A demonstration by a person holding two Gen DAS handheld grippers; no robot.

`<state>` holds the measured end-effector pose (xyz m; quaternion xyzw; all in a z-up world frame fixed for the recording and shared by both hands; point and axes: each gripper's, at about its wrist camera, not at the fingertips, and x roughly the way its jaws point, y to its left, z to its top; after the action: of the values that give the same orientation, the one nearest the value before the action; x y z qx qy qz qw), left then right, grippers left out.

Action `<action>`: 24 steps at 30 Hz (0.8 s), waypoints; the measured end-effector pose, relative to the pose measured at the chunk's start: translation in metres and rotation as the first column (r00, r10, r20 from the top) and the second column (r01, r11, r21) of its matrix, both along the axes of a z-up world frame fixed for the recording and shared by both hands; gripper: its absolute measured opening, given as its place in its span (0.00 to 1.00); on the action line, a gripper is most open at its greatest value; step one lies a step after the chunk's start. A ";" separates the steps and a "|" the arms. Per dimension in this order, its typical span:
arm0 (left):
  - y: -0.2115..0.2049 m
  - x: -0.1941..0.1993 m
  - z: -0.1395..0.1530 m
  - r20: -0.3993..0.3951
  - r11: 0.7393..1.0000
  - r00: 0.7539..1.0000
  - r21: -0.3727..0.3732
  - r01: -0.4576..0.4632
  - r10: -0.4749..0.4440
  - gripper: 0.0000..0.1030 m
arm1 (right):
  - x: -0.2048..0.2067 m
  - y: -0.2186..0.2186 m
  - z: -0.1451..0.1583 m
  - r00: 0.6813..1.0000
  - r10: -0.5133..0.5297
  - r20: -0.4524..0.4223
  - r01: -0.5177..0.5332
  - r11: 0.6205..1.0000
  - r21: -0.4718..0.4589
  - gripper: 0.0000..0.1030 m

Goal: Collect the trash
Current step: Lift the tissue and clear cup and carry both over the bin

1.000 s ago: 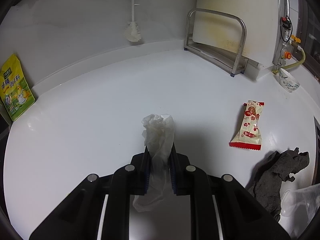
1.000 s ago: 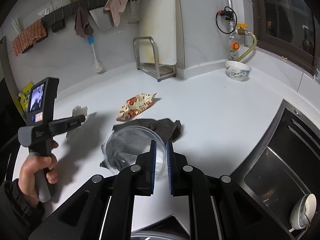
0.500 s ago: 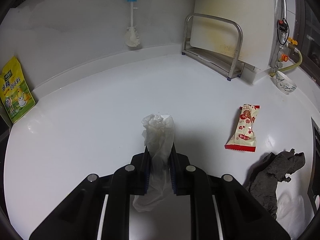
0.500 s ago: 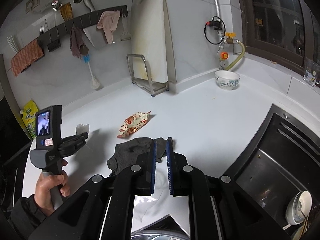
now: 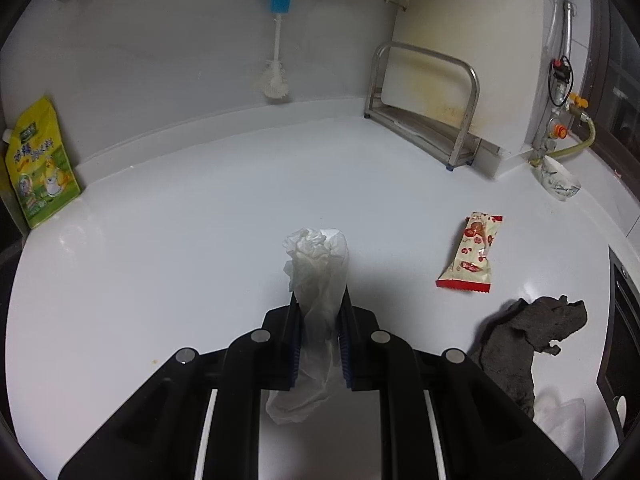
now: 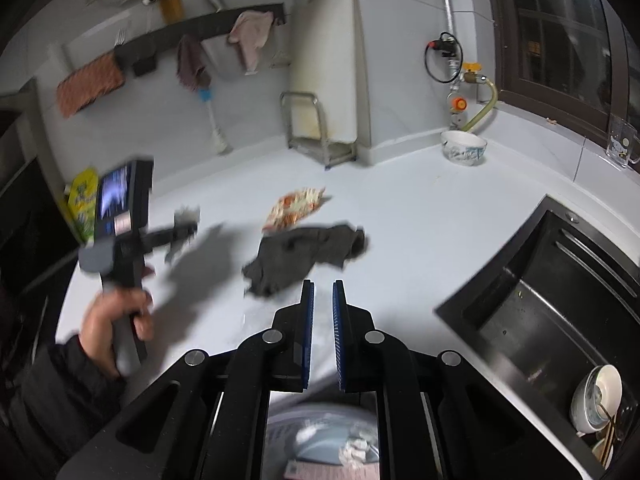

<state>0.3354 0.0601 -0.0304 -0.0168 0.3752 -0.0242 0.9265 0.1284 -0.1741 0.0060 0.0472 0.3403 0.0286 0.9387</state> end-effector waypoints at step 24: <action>0.046 -0.159 0.028 0.073 0.999 0.996 0.018 0.049 -0.050 0.16 | 0.013 0.046 -0.070 0.992 0.126 -0.017 -0.127 0.976 -0.177 0.50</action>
<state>0.1765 0.1058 -0.0020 0.0008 0.3414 -0.0446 0.9389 0.1417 -0.1281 -0.0636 -0.0582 0.3465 0.0577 0.9345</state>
